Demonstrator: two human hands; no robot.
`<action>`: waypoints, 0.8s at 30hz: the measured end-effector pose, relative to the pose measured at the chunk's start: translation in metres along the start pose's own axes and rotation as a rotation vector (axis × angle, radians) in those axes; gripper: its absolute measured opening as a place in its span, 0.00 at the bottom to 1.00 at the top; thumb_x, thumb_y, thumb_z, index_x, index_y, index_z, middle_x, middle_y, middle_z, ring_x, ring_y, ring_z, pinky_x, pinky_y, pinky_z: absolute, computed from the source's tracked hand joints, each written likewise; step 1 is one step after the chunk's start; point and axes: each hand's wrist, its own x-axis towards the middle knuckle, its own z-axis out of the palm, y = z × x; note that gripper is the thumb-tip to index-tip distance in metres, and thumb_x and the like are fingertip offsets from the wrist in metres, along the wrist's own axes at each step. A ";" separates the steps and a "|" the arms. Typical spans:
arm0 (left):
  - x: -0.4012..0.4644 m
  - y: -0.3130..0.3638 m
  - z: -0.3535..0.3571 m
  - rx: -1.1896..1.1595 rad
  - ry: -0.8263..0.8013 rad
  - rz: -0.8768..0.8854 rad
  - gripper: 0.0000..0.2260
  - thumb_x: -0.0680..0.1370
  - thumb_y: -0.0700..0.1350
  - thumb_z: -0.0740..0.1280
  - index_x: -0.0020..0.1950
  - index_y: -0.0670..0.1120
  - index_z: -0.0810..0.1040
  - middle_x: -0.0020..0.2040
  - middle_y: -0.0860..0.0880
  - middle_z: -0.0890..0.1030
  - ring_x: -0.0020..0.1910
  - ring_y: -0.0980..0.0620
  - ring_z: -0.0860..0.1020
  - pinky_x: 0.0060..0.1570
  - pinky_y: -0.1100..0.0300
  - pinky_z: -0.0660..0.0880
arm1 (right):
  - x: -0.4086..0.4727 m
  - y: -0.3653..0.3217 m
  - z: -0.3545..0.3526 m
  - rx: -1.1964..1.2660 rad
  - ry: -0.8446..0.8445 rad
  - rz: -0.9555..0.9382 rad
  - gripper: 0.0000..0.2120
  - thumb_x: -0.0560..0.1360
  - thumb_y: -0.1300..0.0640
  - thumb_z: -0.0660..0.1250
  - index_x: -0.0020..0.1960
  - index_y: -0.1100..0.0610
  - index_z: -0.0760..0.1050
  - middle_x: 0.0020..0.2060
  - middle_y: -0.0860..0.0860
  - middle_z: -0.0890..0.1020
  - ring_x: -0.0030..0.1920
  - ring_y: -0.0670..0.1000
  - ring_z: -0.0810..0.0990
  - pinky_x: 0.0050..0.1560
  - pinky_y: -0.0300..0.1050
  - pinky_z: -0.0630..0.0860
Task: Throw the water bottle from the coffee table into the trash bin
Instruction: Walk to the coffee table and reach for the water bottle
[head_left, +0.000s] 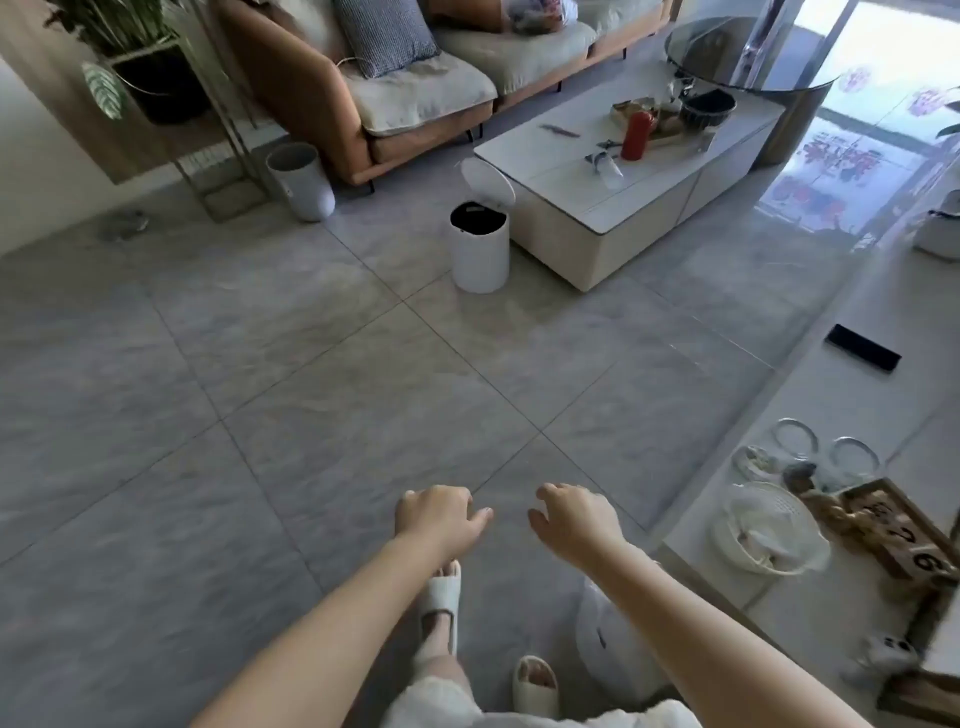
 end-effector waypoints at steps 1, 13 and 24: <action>0.009 -0.004 -0.003 0.001 -0.017 0.007 0.22 0.78 0.62 0.57 0.62 0.50 0.77 0.61 0.46 0.81 0.63 0.45 0.77 0.63 0.53 0.68 | 0.008 -0.002 -0.001 0.006 -0.002 0.012 0.17 0.78 0.49 0.57 0.61 0.57 0.73 0.59 0.55 0.79 0.61 0.58 0.76 0.56 0.46 0.71; 0.122 -0.037 -0.077 0.137 -0.074 0.158 0.23 0.79 0.62 0.56 0.63 0.49 0.77 0.62 0.45 0.81 0.63 0.45 0.77 0.64 0.52 0.68 | 0.102 -0.048 -0.034 0.095 0.028 0.239 0.16 0.78 0.49 0.56 0.58 0.56 0.74 0.58 0.54 0.80 0.61 0.58 0.75 0.58 0.48 0.70; 0.195 -0.003 -0.111 0.174 -0.118 0.232 0.22 0.78 0.61 0.57 0.62 0.48 0.78 0.61 0.46 0.81 0.63 0.45 0.77 0.63 0.53 0.69 | 0.161 -0.019 -0.073 0.111 0.036 0.322 0.18 0.78 0.47 0.55 0.61 0.55 0.74 0.59 0.54 0.80 0.63 0.57 0.74 0.61 0.49 0.67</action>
